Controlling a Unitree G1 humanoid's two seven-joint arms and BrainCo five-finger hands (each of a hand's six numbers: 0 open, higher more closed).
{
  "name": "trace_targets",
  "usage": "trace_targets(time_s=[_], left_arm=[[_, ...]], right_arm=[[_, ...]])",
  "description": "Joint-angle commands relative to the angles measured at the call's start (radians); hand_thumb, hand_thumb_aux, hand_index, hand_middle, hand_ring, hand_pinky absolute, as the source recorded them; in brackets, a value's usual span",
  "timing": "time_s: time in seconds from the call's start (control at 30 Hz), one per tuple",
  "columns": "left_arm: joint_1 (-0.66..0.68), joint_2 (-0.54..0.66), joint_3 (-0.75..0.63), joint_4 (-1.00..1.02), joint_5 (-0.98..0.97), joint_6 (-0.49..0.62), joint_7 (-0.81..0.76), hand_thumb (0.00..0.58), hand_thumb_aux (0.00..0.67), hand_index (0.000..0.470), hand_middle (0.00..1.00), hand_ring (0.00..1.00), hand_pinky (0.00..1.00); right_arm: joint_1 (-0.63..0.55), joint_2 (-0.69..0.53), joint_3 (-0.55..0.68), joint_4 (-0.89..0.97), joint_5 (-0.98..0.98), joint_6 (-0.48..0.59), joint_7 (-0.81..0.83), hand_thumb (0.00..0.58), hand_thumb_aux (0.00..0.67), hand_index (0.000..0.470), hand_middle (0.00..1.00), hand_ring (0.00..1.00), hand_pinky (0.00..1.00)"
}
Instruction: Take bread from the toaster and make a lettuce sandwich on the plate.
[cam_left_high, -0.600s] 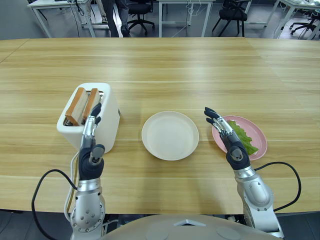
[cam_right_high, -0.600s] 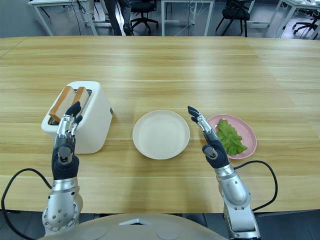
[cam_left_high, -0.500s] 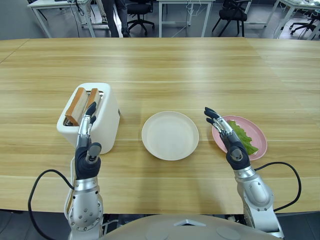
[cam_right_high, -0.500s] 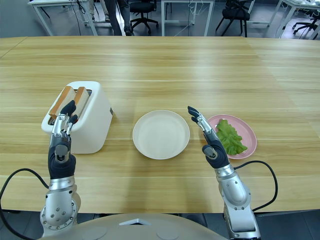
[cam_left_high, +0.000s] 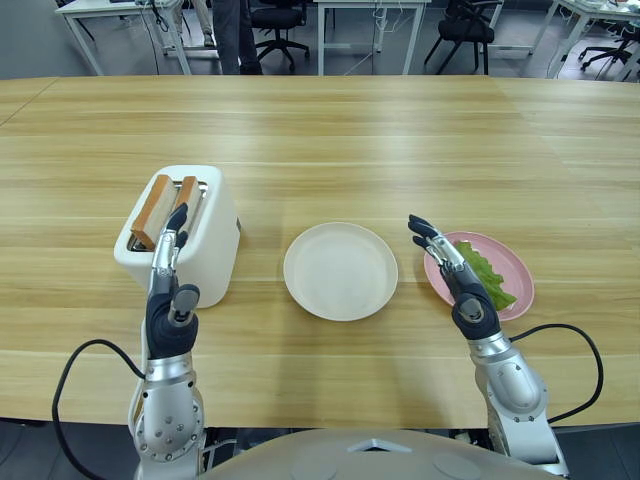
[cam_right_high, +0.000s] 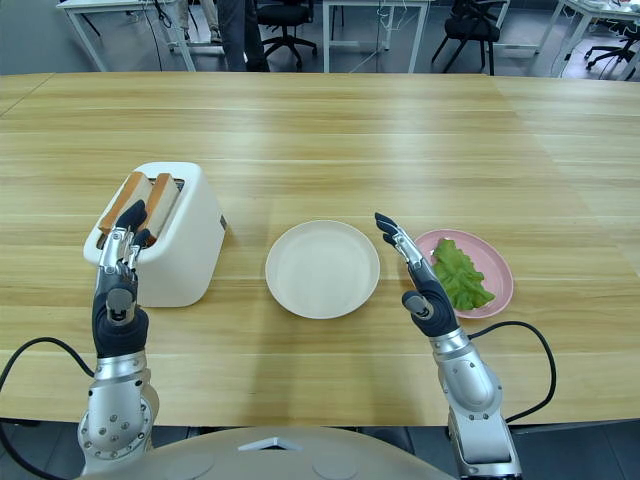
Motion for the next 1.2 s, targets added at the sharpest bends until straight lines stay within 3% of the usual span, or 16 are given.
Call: trace_targets(time_s=[0.03, 0.23, 0.53, 1.1, 1.13, 1.17, 1.2], left_arm=[[-0.06, 0.037, 0.142, 0.001, 0.137, 0.086, 0.065, 0.0, 0.0, 0.0, 0.0, 0.0, 0.0], [-0.238, 0.197, 0.317, 0.126, 0.399, 0.339, 0.117, 0.0, 0.0, 0.0, 0.0, 0.0, 0.0], [-0.395, 0.359, 0.219, 0.396, 0.607, 0.564, 0.078, 0.0, 0.0, 0.0, 0.0, 0.0, 0.0], [-0.467, 0.491, 0.066, 0.52, 0.689, 0.746, 0.049, 0.0, 0.0, 0.0, 0.0, 0.0, 0.0], [-0.465, 0.494, 0.066, 0.513, 0.684, 0.75, 0.046, 0.058, 0.034, 0.023, 0.0, 0.0, 0.0], [-0.463, 0.495, 0.065, 0.508, 0.68, 0.753, 0.044, 0.187, 0.118, 0.081, 0.0, 0.0, 0.0], [-0.461, 0.494, 0.065, 0.502, 0.672, 0.751, 0.043, 0.187, 0.118, 0.081, 0.0, 0.0, 0.0]], right_arm=[[0.004, 0.004, -0.003, 0.006, -0.005, 0.0, -0.011, 0.0, 0.0, 0.0, 0.0, 0.0, 0.0], [0.0, 0.007, 0.001, 0.008, -0.008, -0.001, -0.018, 0.0, 0.0, 0.0, 0.0, 0.0, 0.0], [0.003, 0.001, -0.004, 0.0, -0.005, 0.003, -0.021, 0.0, 0.0, 0.0, 0.0, 0.0, 0.0], [0.004, -0.002, -0.01, 0.002, -0.001, 0.007, -0.022, 0.0, 0.0, 0.0, 0.0, 0.0, 0.0], [0.005, -0.001, -0.01, 0.002, -0.001, 0.007, -0.022, 0.0, 0.0, 0.0, 0.0, 0.0, 0.0], [0.005, -0.001, -0.009, 0.003, -0.002, 0.007, -0.022, 0.0, 0.0, 0.0, 0.0, 0.0, 0.0], [0.006, 0.0, -0.008, 0.003, -0.003, 0.006, -0.022, 0.0, 0.0, 0.0, 0.0, 0.0, 0.0]])
